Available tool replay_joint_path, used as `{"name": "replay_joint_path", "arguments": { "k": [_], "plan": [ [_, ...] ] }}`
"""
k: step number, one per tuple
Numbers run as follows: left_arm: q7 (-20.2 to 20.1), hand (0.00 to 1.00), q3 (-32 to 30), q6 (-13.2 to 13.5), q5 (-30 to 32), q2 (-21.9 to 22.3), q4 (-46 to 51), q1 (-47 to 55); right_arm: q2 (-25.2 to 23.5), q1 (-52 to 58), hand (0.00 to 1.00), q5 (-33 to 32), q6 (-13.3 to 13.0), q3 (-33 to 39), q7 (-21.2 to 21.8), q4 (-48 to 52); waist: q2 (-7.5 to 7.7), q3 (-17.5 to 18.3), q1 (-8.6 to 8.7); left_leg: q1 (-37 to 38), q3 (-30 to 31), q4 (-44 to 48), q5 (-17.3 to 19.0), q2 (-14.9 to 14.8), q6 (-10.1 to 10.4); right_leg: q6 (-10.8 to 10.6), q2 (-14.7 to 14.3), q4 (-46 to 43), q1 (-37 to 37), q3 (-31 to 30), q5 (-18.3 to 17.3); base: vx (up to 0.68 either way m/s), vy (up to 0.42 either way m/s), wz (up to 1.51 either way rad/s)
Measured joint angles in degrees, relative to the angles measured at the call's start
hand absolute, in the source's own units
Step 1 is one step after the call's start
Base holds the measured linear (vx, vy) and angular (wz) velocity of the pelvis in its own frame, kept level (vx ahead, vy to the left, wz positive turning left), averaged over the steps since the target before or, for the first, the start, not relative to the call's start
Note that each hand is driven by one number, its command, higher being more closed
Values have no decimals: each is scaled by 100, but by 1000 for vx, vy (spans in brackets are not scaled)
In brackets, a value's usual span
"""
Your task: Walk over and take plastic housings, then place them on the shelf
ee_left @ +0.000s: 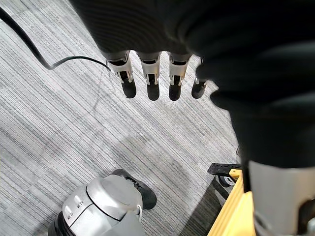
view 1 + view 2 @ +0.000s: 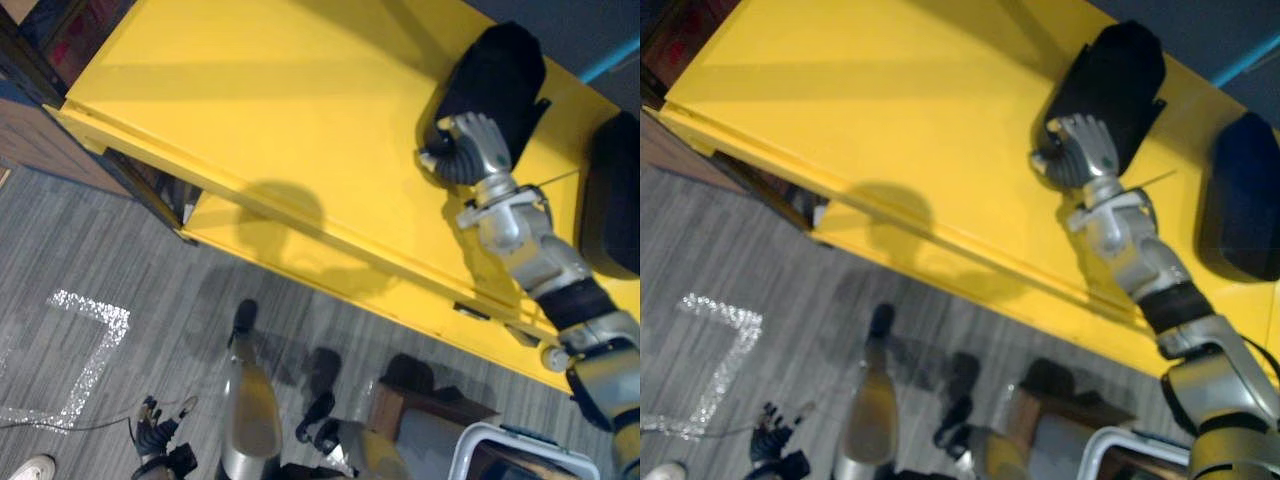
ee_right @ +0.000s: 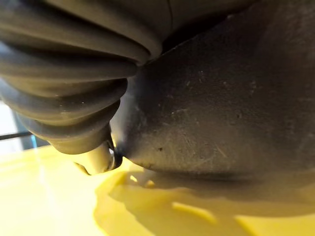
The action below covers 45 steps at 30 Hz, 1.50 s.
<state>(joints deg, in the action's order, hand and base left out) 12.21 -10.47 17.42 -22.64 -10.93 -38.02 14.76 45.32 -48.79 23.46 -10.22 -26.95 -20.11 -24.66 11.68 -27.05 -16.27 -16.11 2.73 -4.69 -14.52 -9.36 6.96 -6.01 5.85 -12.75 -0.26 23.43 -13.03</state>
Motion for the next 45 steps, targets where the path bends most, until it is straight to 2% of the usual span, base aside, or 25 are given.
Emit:
{"name": "replay_joint_path", "arguments": {
  "k": [8,10,11,22,31,43,44,45],
  "plan": [
    [-4,0,-1,-2,3,-27,89,71,423,114,100,7,-363,42,-1,126,3,2,47,10,-7,0,0,7,0,-8,3,18,-33,-1,8,0,0,0],
    [-6,0,0,-2,2,-57,88,97,429,134,100,8,-436,49,-1,167,3,3,85,21,-18,0,1,7,0,-11,6,17,-35,-13,10,-1,2,-2],
    [-10,0,0,-2,2,-110,76,106,431,154,100,11,-557,50,0,182,4,3,122,39,-29,0,2,5,-2,-13,9,17,-45,-25,13,-3,4,-4],
    [-26,0,13,-1,9,-218,19,107,669,654,100,45,-961,179,114,696,-19,81,155,174,-190,-1,43,36,-49,-51,81,31,-93,-159,39,-1,7,-5],
    [-129,0,41,-4,14,-215,-146,112,691,1022,100,46,-1033,215,506,894,-191,363,161,187,-196,-1,43,65,-51,-74,108,51,-97,-164,53,0,0,0],
    [-120,0,55,-3,12,-216,-147,112,677,1028,100,119,-1023,194,517,881,-192,363,150,151,-192,-1,24,67,-26,-79,111,40,-48,-171,57,0,0,0],
    [-120,0,55,-3,12,-216,-147,112,677,1027,0,156,-1022,194,517,878,-192,363,150,143,-190,0,23,67,-25,-79,111,38,-39,-170,57,0,0,0],
    [-121,0,55,-3,12,-216,-147,112,677,1026,0,179,-1015,192,517,871,-192,363,149,121,-187,0,18,67,-21,-79,111,32,-18,-170,57,0,0,0]
  ]
}}
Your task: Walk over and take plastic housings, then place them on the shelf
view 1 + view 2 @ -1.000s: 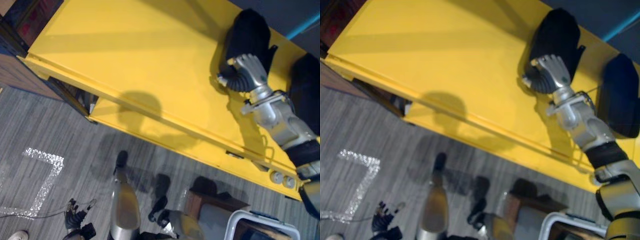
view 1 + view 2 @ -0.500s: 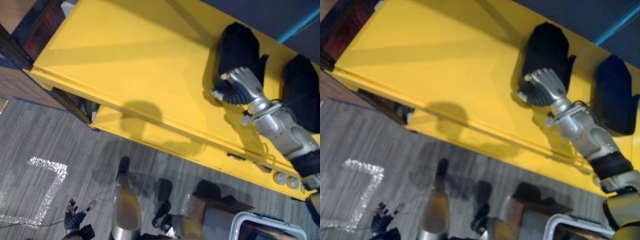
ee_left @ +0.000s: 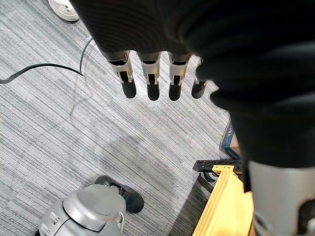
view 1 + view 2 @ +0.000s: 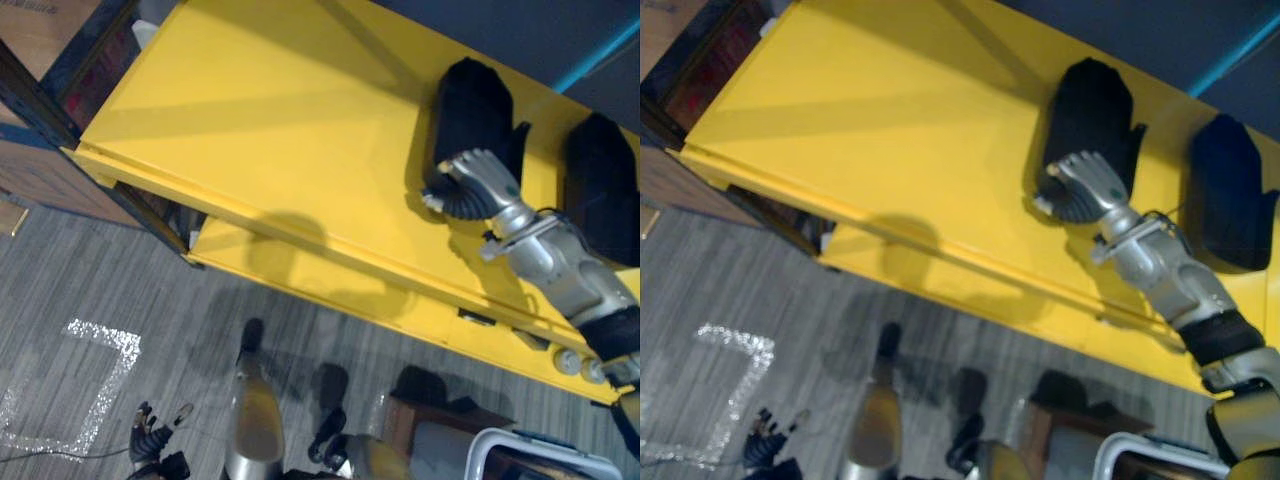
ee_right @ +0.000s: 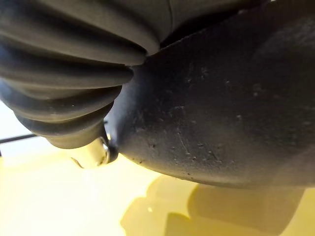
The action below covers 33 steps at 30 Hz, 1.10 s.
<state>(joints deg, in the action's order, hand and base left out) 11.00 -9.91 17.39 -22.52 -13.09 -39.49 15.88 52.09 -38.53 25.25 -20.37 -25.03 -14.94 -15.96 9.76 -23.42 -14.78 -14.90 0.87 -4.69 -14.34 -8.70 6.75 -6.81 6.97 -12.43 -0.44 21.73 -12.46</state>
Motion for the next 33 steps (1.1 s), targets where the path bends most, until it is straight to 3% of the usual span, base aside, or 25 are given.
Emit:
{"name": "replay_joint_path", "arguments": {
  "k": [10,21,26,28,33],
  "plan": [
    [1,0,50,0,-2,0,2,0,-25,-29,0,20,33,-49,-29,-75,-1,0,-1,-24,4,0,-8,6,8,0,11,-24,32,-1,-1,0,0,0],
    [-1,0,210,5,0,9,5,0,-99,-29,0,-27,85,22,-542,-102,-9,3,11,-15,5,0,-14,7,7,0,14,-41,32,-1,-1,0,0,0],
    [-1,0,230,26,6,43,3,0,-145,-31,0,-13,153,158,-940,-124,-174,125,17,-11,3,-1,-21,15,2,-7,22,-41,26,0,3,0,0,0],
    [2,0,230,55,22,71,5,2,-166,-28,0,22,140,346,-1068,-102,-251,202,56,44,-2,-2,-21,20,1,-16,25,-19,-31,1,9,0,0,0],
    [3,0,228,60,48,141,-2,218,-247,117,0,24,158,1114,-1289,164,-246,548,282,116,-62,-6,6,31,-27,-36,23,140,-159,-4,69,23,-3,-4]
  ]
}}
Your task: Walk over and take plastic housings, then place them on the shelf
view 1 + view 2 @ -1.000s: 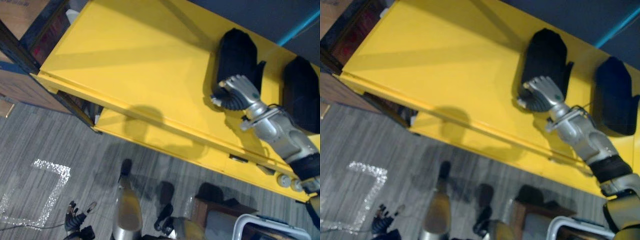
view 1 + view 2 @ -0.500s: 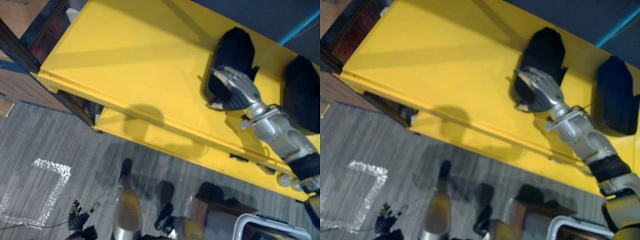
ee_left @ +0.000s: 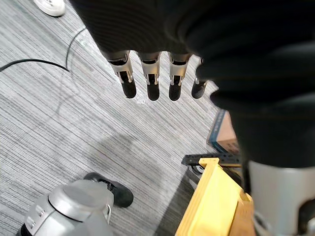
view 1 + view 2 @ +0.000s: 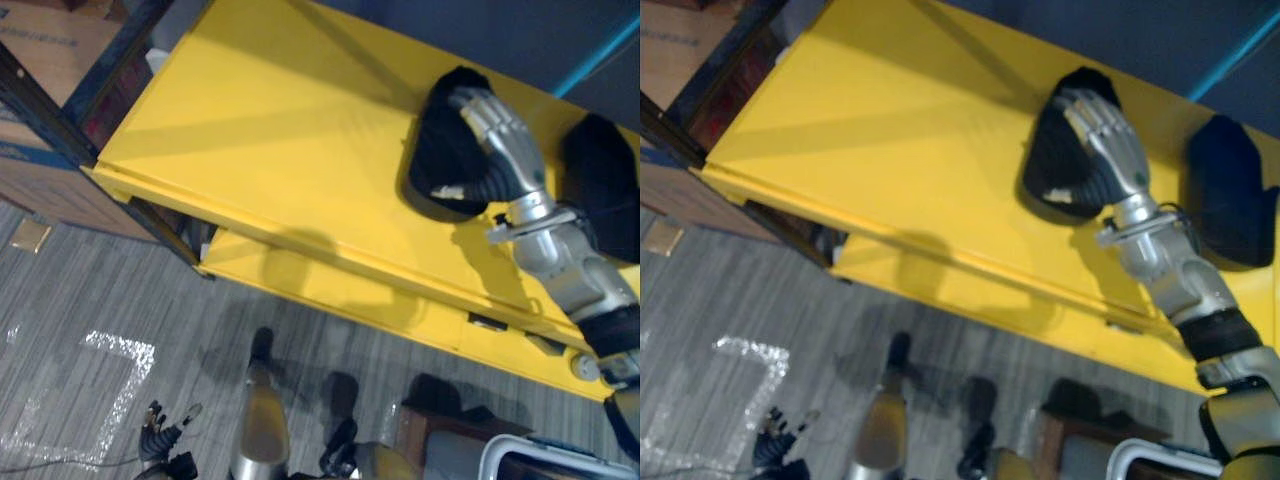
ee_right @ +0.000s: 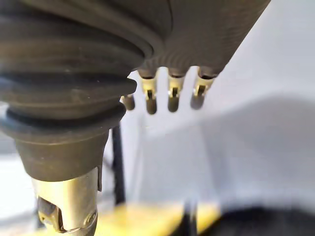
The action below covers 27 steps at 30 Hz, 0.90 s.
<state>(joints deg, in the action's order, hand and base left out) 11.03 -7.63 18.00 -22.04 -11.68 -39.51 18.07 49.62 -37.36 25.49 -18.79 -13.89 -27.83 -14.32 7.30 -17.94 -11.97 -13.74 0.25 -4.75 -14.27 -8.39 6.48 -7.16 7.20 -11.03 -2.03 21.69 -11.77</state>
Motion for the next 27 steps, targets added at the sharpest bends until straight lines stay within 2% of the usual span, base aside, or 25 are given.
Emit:
{"name": "replay_joint_path", "arguments": {
  "k": [4,9,15,20,24,27],
  "plan": [
    [0,0,-16,-3,61,110,-145,64,1,306,0,-3,-3,426,-4,387,-18,319,116,112,-143,-26,46,-1,-30,-20,-3,225,-109,-135,129,31,4,-17],
    [3,0,-57,-17,238,209,-404,107,1,822,0,2,-10,1007,20,771,-71,716,391,241,-323,-41,123,-26,-67,-18,-11,494,-210,-260,271,2,8,-16],
    [3,0,-127,-28,283,368,-499,87,-141,1685,0,-5,60,1923,77,1037,-142,965,684,417,-444,-41,117,-12,-27,-51,8,672,-416,-332,411,3,15,-9],
    [43,0,-364,-46,283,509,-677,-102,-955,2674,0,-360,118,2807,202,1189,-190,1144,921,499,-600,-41,148,7,-22,-83,73,717,-409,-461,429,-5,23,-12],
    [164,0,-583,-144,294,587,-702,-188,-1955,3592,0,-979,98,3545,439,1211,-246,1229,1022,579,-739,-41,201,3,-20,-84,101,745,-407,-595,430,0,15,-16],
    [233,0,-763,-147,455,659,-761,-215,-2797,4091,0,-1606,57,3745,633,1208,-319,1289,1177,622,-809,-40,229,-6,-6,-102,117,743,-406,-631,444,14,-4,-13]
  ]
}}
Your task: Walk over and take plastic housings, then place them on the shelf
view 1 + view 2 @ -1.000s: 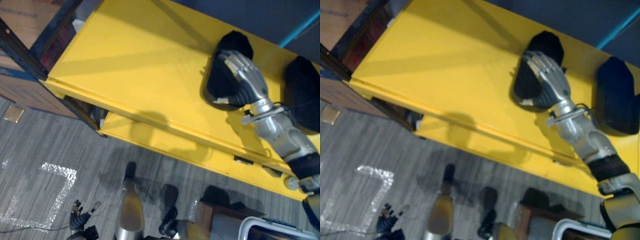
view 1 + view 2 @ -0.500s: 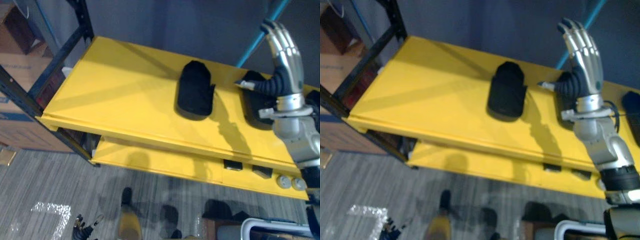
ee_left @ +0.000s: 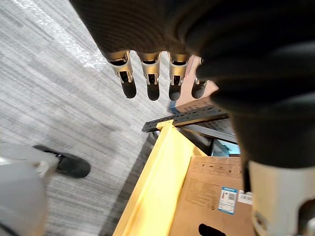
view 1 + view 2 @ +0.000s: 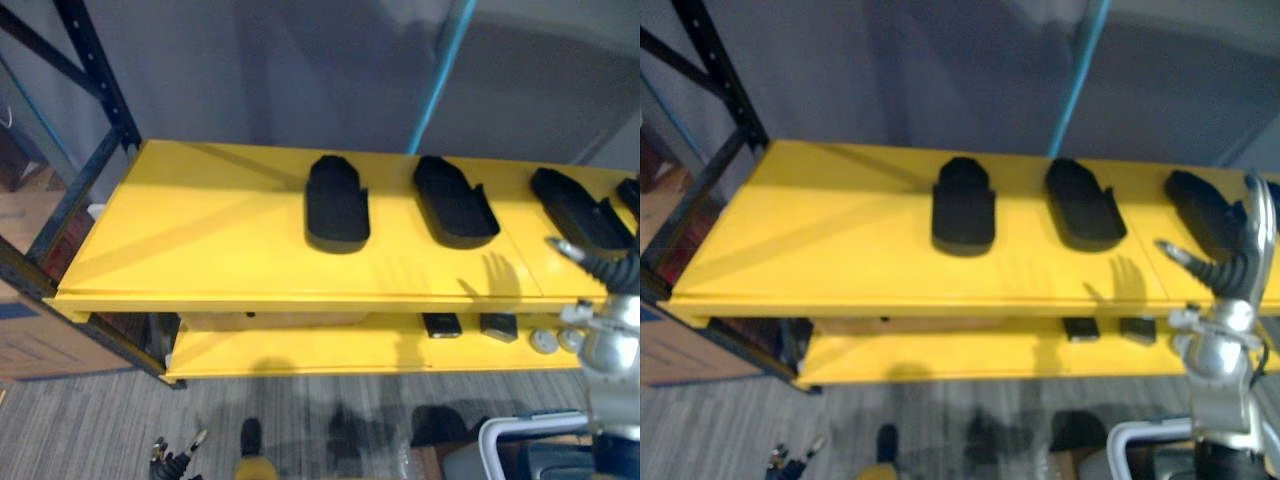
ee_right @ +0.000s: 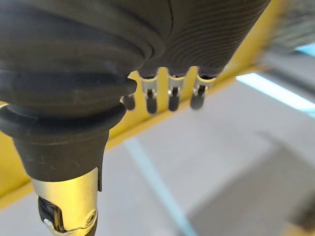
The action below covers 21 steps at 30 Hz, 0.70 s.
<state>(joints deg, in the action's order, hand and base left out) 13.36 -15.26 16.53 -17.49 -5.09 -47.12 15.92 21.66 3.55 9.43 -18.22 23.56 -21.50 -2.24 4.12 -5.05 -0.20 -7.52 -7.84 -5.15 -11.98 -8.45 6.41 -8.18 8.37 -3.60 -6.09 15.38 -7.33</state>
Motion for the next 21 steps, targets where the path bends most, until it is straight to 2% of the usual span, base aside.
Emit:
{"name": "replay_joint_path", "arguments": {
  "k": [4,8,11,14,21],
  "plan": [
    [95,0,-41,-4,11,215,-96,-16,-1208,774,0,-412,-43,-250,159,-101,-99,56,39,190,-230,-1,74,-12,5,-22,44,-53,-30,-212,20,28,-7,-25],
    [172,0,-110,-35,32,408,-128,-11,-1851,1075,0,-499,-97,-897,152,-594,-107,56,74,402,-396,-2,152,-21,21,-29,69,-51,-152,-336,25,19,1,-18],
    [177,0,-109,-38,44,495,-129,-105,-2179,1139,0,-489,-256,-1424,110,-1072,-101,51,72,458,-468,-3,191,-33,0,6,75,3,-194,-336,1,-6,1,-3],
    [226,0,-88,-41,34,551,-149,-140,-2394,1068,0,-720,-404,-1543,8,-1587,-77,44,50,459,-504,-3,194,-11,-4,35,102,20,-195,-336,-19,0,0,0],
    [395,0,32,-48,-11,543,-537,-327,-2551,857,0,-1360,-437,-1669,-108,-3223,10,4,-13,457,-470,-4,232,83,-19,37,172,82,-289,-277,-19,11,0,3]
  ]
}}
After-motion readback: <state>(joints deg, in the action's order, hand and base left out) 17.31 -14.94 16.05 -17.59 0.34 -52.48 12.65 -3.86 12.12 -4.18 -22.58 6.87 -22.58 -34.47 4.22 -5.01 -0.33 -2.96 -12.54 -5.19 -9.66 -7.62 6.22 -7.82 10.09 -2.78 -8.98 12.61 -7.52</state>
